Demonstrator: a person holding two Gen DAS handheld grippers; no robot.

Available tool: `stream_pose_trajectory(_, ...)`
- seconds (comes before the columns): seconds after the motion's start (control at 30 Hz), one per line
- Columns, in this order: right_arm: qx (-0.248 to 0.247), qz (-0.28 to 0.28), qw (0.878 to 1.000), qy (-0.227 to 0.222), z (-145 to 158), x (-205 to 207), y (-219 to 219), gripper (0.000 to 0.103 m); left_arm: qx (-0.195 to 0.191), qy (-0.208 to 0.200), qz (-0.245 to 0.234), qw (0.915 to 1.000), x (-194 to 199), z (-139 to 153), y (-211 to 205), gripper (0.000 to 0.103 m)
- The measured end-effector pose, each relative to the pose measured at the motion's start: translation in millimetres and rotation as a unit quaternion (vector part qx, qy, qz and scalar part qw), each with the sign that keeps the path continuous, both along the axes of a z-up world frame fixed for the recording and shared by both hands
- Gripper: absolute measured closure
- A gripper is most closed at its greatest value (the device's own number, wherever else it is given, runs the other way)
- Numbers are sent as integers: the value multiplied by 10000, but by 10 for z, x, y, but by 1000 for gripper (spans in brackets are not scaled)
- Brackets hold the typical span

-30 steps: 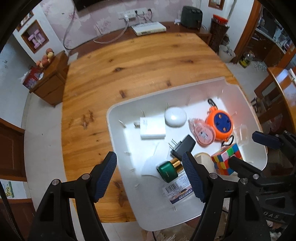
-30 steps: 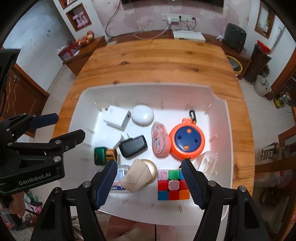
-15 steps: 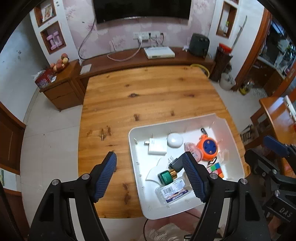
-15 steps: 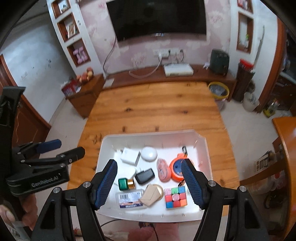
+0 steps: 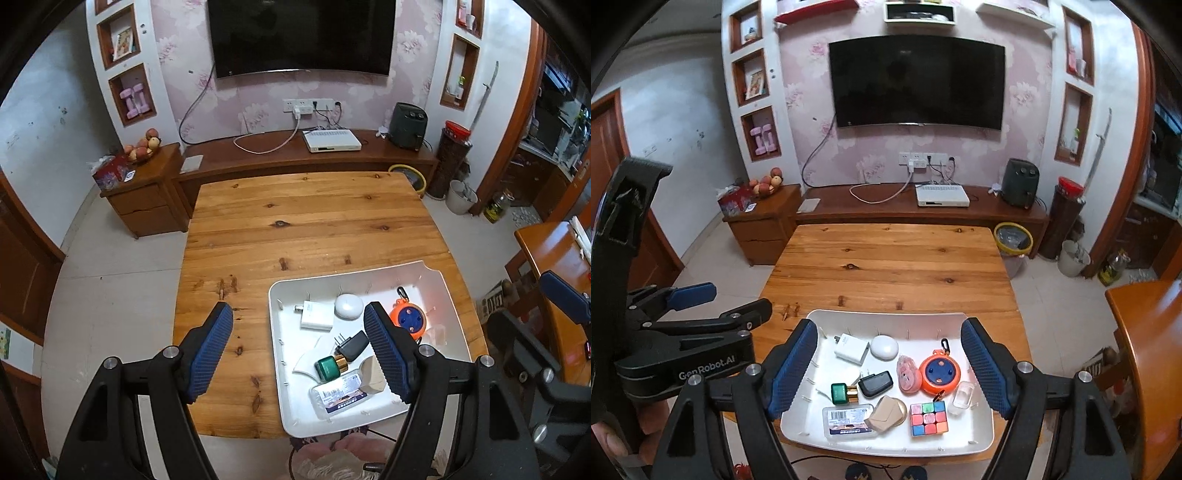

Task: Organize rigid objects

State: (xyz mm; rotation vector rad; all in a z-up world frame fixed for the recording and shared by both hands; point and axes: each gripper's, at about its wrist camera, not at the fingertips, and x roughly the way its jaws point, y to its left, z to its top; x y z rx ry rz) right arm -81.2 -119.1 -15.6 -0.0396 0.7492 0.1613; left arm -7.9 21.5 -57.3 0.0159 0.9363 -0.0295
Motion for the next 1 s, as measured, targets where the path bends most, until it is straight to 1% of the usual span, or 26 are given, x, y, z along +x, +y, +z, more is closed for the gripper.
stream_pose_trajectory(0.1,7,111,9999,15,23,6,-12,22,-45,-24,90,9999,-9,33,-32,26)
stream_pose_trajectory(0.23,158,63,9998,84,15,35,-145,22,-11,-63,205,9998,-42,58,-64,26)
stream_pose_trajectory(0.3,110,-11,9999,114,4,63,-170,22,-11,-64,268,9996,-51,58,-69,26)
stream_pose_trajectory(0.73,-21,59,10000,49,34,145,-235,22,36,-147,461,9988,-75,115,-129,26)
stream_pose_trajectory(1.0,-60,32,9999,78,41,169,-243,22,28,-129,442,9989,-72,110,-130,26)
